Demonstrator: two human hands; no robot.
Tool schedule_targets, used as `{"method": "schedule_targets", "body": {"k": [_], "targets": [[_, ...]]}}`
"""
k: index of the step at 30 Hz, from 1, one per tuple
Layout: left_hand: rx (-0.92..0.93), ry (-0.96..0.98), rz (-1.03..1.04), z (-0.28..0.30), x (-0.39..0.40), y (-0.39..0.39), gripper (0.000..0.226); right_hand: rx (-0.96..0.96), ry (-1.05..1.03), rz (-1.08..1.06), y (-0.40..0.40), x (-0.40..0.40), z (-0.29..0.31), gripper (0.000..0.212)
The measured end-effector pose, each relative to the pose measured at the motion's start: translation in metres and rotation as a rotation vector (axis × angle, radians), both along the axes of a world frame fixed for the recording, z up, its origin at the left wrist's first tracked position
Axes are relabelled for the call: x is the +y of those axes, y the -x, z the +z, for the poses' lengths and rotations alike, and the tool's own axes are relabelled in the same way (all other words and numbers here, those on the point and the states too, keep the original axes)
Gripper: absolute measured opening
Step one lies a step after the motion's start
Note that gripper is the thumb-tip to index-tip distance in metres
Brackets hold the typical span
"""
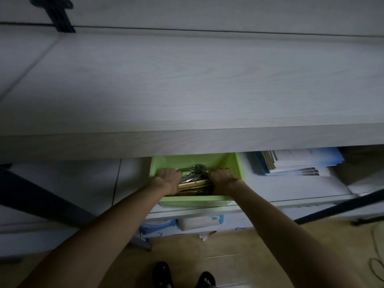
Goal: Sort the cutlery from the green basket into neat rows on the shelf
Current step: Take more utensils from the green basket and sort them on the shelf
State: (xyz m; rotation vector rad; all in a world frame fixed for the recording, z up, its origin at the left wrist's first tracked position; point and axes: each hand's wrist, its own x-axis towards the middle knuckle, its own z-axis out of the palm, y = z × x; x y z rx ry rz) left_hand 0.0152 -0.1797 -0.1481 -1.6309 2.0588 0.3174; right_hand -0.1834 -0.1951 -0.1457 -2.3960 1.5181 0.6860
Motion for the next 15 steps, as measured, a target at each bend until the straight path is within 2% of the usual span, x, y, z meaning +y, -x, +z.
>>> {"method": "schedule_targets", "body": {"k": [8,15], "targets": [[0.059,-0.064,0.076,0.000,-0.002,0.002,0.036,0.014,0.036,0.078,0.003,-0.006,-0.006,0.040],[0.052,-0.136,0.091,0.002,-0.009,-0.001,0.025,-0.098,0.100,-0.029,-0.002,-0.011,-0.012,0.083]]}}
